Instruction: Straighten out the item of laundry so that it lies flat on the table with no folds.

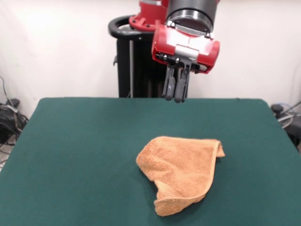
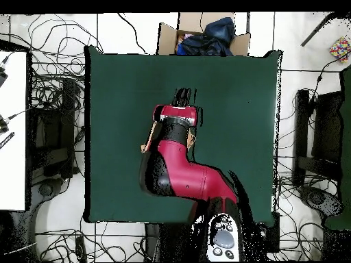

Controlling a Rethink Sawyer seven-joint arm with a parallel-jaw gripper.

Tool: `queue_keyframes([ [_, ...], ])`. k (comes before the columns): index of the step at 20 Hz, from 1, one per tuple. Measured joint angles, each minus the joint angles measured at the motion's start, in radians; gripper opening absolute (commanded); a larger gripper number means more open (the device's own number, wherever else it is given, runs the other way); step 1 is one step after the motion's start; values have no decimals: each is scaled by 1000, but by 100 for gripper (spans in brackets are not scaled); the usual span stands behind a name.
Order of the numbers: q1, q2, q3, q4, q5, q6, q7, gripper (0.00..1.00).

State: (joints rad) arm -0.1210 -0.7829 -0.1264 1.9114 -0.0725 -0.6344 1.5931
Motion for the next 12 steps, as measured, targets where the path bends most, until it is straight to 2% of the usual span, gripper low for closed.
queue_keyframes([
  [12,15,-2,0,1,12,0,0,0],
])
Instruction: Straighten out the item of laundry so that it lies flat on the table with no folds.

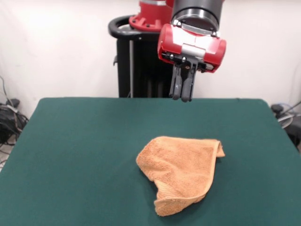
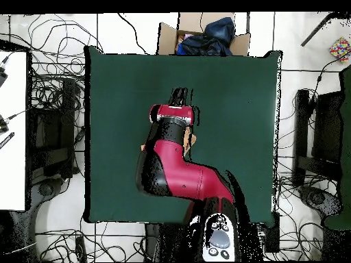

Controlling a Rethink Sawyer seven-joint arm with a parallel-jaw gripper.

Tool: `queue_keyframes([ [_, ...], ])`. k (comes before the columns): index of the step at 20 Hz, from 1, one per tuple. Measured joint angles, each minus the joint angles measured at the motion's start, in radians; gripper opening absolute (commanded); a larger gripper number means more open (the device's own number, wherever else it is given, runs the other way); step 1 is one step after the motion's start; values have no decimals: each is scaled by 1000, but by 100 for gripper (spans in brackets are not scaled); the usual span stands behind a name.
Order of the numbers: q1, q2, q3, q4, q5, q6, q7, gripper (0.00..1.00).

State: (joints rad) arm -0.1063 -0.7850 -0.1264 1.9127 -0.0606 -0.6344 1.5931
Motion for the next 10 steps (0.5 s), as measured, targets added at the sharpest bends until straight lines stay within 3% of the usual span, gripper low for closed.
queue_keyframes([
  [10,0,0,0,6,12,0,0,0],
])
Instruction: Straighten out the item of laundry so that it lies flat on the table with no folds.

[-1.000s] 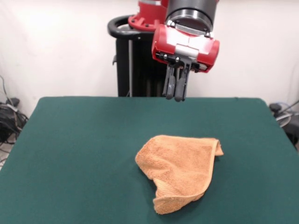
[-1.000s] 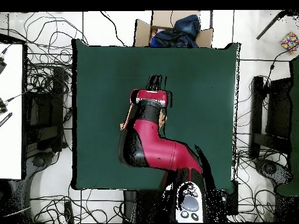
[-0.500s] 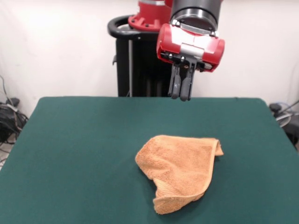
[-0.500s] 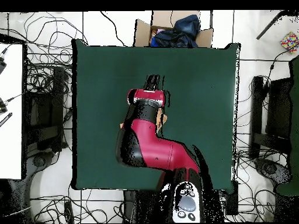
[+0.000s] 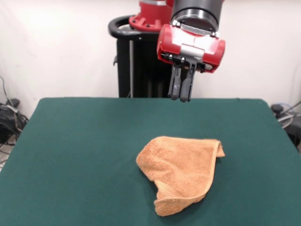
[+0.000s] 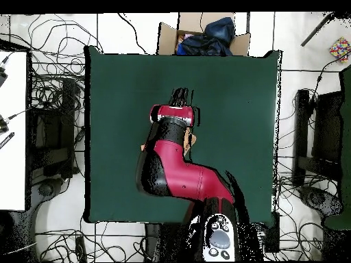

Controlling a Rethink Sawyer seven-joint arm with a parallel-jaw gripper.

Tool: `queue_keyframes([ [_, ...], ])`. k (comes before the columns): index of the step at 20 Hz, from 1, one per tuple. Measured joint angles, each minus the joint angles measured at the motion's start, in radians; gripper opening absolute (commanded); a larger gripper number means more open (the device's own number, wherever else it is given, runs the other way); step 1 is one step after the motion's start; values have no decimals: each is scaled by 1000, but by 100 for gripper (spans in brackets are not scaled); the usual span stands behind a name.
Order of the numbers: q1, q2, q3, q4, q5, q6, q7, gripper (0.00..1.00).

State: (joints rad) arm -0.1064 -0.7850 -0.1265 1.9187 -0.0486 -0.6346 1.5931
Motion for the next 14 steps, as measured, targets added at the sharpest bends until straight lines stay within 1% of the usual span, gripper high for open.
queue_keyframes([
  [14,0,0,0,15,1,0,0,0],
])
